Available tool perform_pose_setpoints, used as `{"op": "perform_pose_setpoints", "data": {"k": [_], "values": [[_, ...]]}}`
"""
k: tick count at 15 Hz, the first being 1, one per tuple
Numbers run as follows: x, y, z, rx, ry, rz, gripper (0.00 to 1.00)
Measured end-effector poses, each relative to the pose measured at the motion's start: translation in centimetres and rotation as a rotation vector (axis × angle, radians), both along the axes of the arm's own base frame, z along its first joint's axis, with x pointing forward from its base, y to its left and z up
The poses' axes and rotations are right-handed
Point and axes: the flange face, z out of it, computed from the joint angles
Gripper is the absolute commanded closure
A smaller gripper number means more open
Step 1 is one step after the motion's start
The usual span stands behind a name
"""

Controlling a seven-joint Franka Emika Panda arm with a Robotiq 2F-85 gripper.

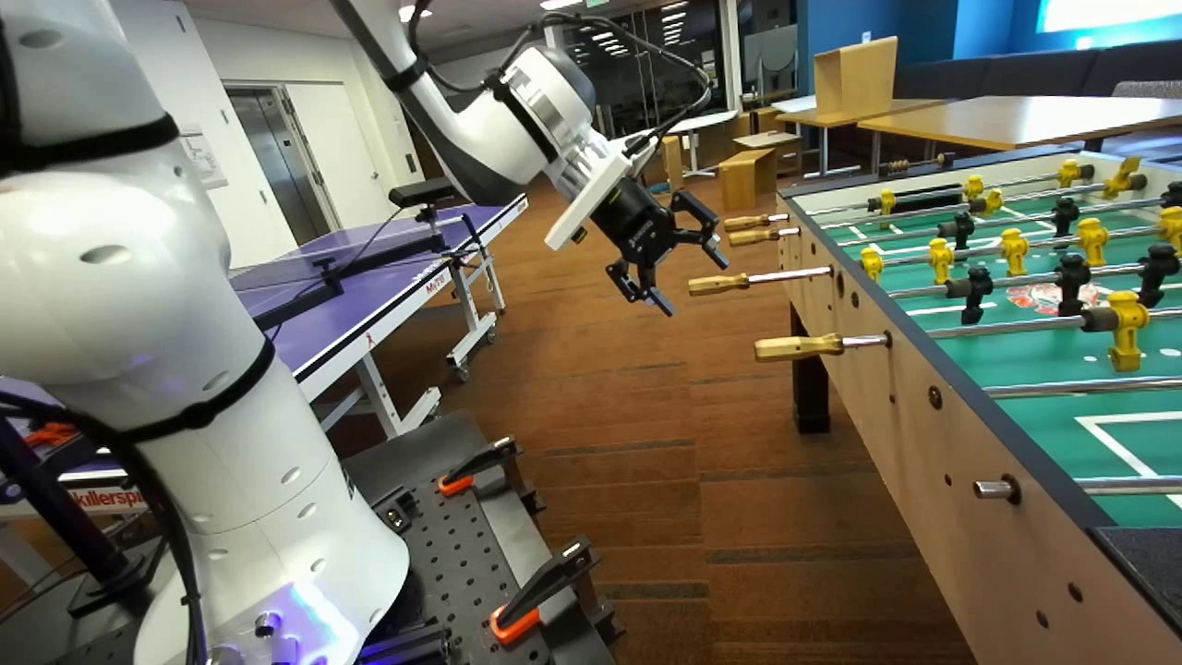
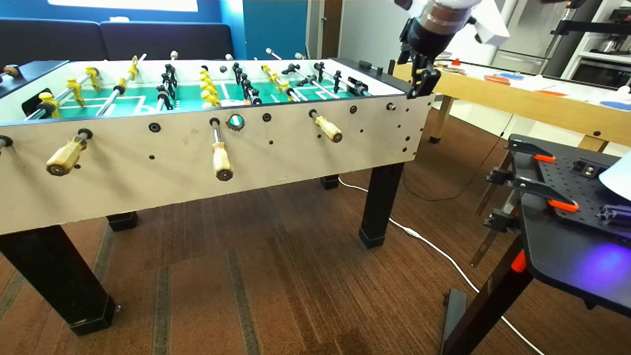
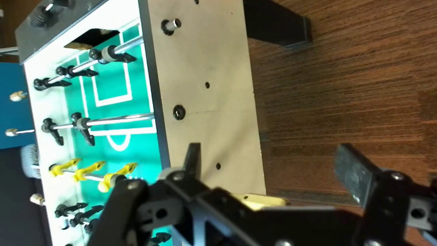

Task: Rotate the last yellow rod

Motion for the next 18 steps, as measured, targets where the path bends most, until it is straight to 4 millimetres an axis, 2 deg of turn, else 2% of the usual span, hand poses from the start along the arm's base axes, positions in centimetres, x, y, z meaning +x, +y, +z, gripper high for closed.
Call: {"op": "perform_pose_setpoints", "data": {"k": [4,8,12,15,18], "values": [[2.7,4.1,-6.0,-0.058,-0.136,-0.037,0.00],[2.4,8.8,-13.0,-0.073,-0.278,-0.074,0.00],[1.8,10.8,-18.7,-0.117,-0.368,-0.098,0.00],[2.0,11.1,-20.9,-0.172,-0.394,-0.059,0.00],[2.2,11.2,-21.0,-0.174,-0.399,-0.060,0.00]]}}
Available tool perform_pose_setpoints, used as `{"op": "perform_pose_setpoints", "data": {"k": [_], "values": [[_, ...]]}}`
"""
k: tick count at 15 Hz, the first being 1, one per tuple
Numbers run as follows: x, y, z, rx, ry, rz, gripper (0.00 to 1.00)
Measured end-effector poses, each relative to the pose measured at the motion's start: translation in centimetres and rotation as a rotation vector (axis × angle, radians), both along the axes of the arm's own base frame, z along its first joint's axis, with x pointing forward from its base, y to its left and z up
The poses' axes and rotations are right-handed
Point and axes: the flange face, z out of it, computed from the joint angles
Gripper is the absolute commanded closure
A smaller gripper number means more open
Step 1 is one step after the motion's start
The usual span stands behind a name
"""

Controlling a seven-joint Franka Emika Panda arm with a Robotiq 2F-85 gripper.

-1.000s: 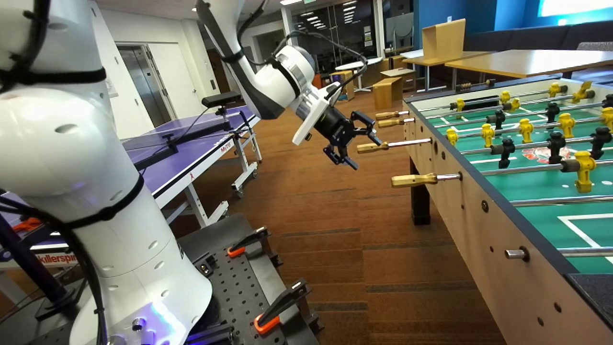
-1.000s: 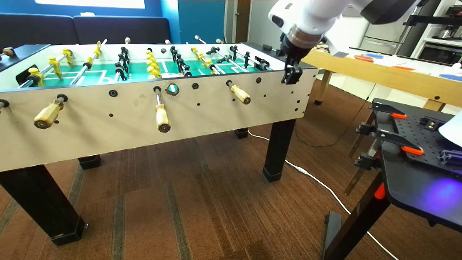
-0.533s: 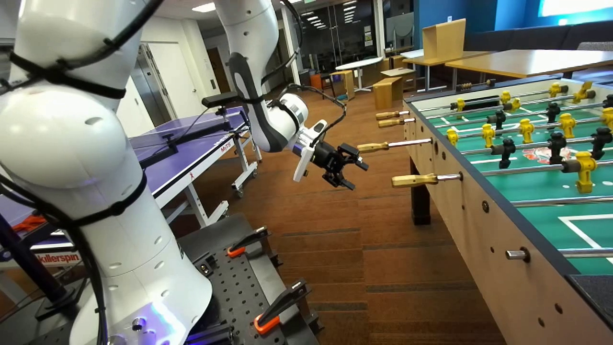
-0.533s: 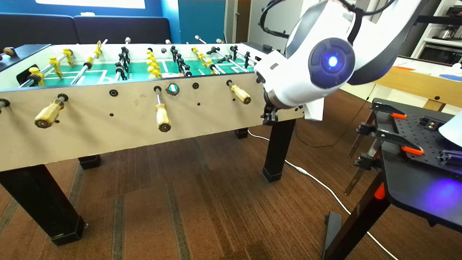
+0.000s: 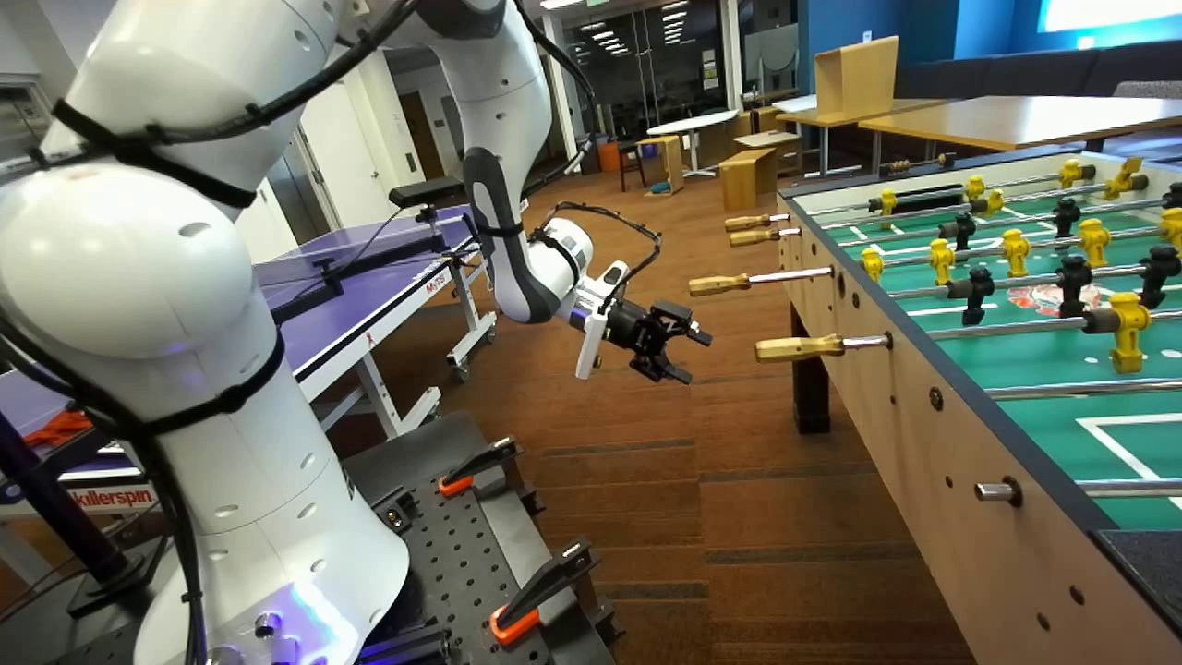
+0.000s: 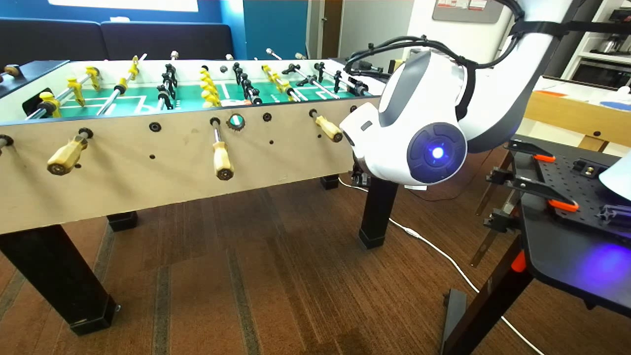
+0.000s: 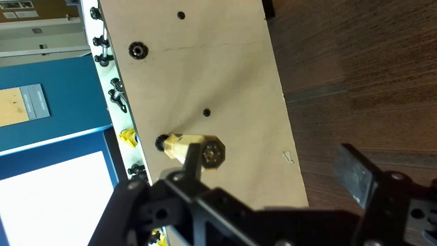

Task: Rotate the last yellow rod

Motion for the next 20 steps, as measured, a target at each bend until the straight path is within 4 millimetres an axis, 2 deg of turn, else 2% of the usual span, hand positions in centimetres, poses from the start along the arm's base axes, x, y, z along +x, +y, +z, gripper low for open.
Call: {"op": "perform_pose_setpoints", "data": {"k": [4,7,13,20], "values": [[0.1,0.0,0.0,-0.001,-0.002,-0.001,0.00],[0.1,-0.5,-0.4,-0.127,-0.023,-0.002,0.00],[0.3,-1.2,-2.6,-0.322,-0.057,0.083,0.00],[1.6,-3.6,-4.9,-0.408,-0.100,0.187,0.00]]}}
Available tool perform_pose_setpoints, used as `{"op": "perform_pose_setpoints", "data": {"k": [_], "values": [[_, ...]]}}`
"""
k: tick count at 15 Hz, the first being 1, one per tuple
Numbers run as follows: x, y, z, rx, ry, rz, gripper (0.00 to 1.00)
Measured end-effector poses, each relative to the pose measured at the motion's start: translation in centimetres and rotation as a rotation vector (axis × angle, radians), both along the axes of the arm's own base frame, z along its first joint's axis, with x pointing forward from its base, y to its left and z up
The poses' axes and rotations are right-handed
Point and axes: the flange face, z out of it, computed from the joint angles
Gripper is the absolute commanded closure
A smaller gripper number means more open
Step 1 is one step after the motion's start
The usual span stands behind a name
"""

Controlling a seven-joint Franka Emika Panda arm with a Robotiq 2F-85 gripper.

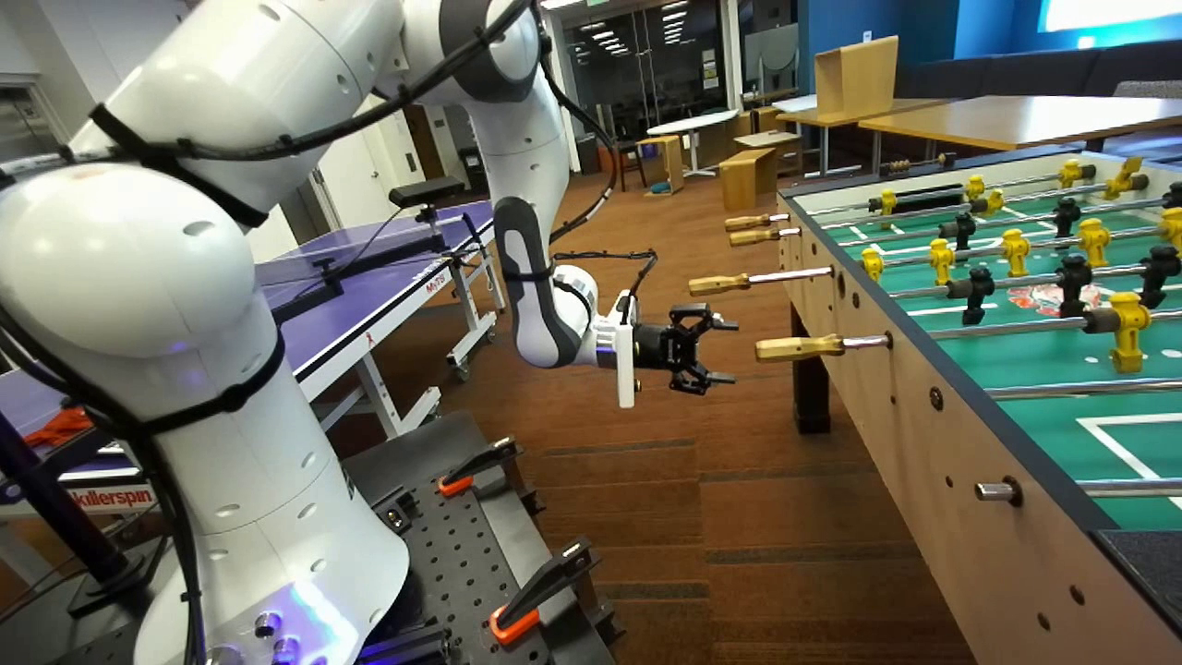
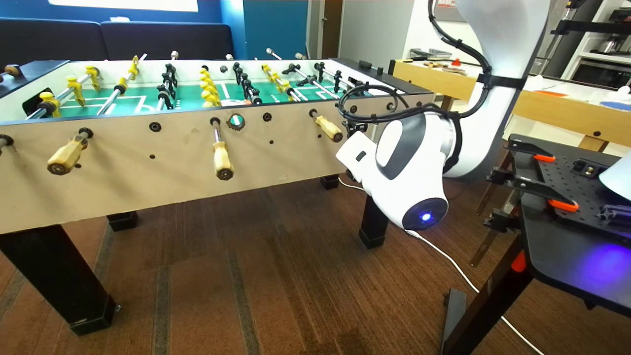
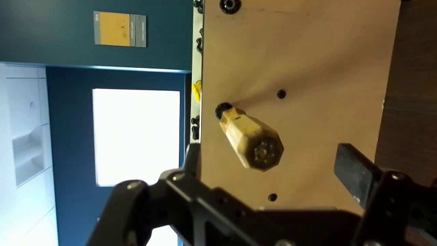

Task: Rotate the last yellow rod

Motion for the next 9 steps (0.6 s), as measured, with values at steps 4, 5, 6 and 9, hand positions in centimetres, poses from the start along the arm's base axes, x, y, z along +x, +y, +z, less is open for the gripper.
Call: {"op": "perform_pose_setpoints", "data": {"k": [4,5,6,9], "values": [[0.7,-1.2,-0.8,-0.010,-0.001,0.024,0.00],[0.9,-1.5,-0.9,-0.012,-0.003,0.028,0.00],[1.1,-1.7,-1.0,-0.013,-0.005,0.033,0.00],[1.8,-2.3,-1.2,-0.015,-0.013,0.041,0.00]]}}
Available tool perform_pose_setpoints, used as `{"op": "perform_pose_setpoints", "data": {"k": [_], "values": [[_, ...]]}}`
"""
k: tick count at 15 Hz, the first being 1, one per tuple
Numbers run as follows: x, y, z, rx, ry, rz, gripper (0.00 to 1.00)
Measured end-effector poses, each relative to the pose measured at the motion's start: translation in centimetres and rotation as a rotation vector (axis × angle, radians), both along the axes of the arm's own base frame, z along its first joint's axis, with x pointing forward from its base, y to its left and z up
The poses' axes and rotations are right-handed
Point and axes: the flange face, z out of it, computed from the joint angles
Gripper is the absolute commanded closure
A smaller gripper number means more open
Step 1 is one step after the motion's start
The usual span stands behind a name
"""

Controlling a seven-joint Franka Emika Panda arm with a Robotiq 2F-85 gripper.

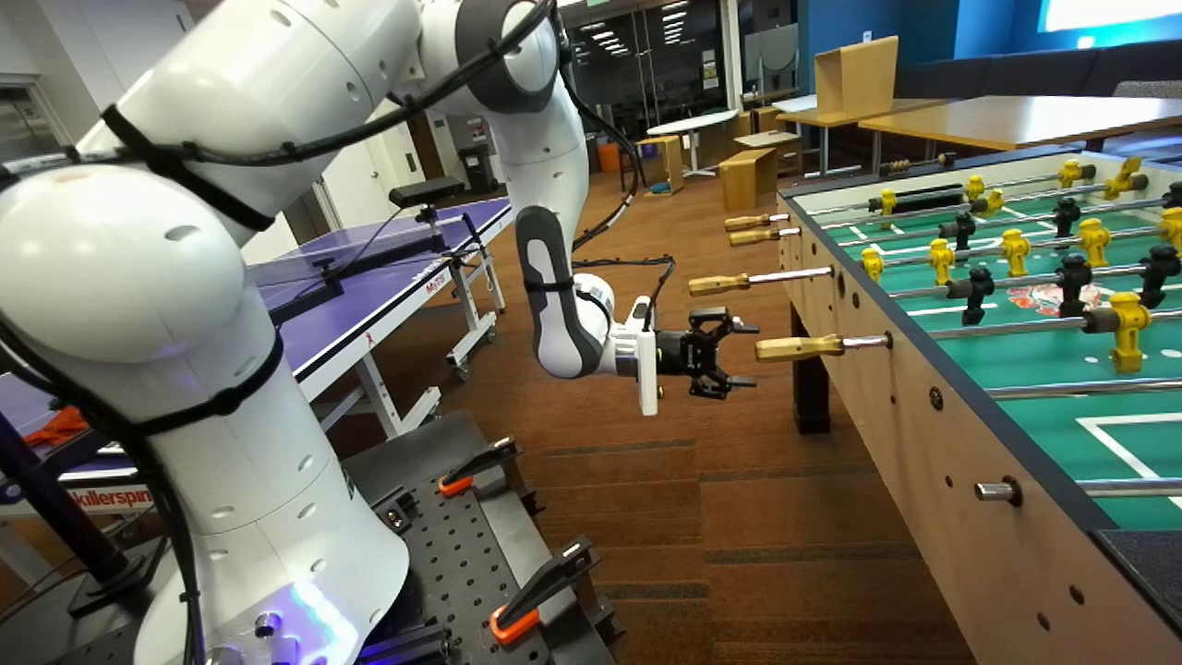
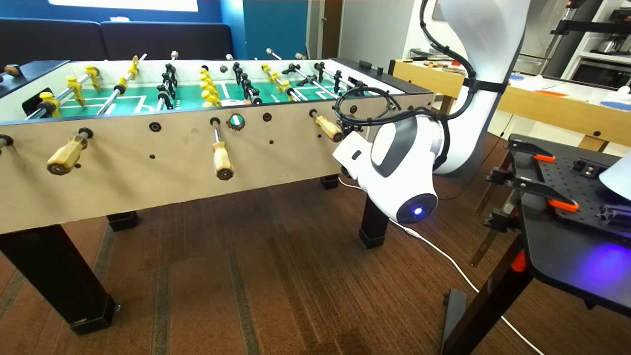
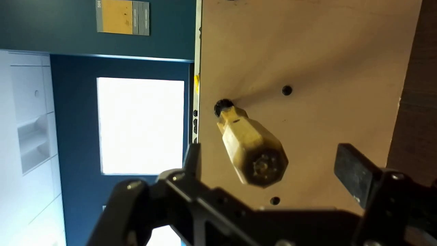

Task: Rotate the last yellow rod

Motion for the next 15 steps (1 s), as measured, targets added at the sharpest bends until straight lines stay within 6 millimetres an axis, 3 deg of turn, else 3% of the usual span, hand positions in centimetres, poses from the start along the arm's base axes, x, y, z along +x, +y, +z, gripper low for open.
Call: {"op": "perform_pose_setpoints", "data": {"k": [8,10,15], "values": [[1.0,-0.3,-0.5,-0.019,-0.029,0.007,0.00],[1.1,-0.4,-0.5,-0.026,-0.038,0.004,0.28],[1.5,-0.5,-0.2,-0.037,-0.056,-0.002,0.66]]}}
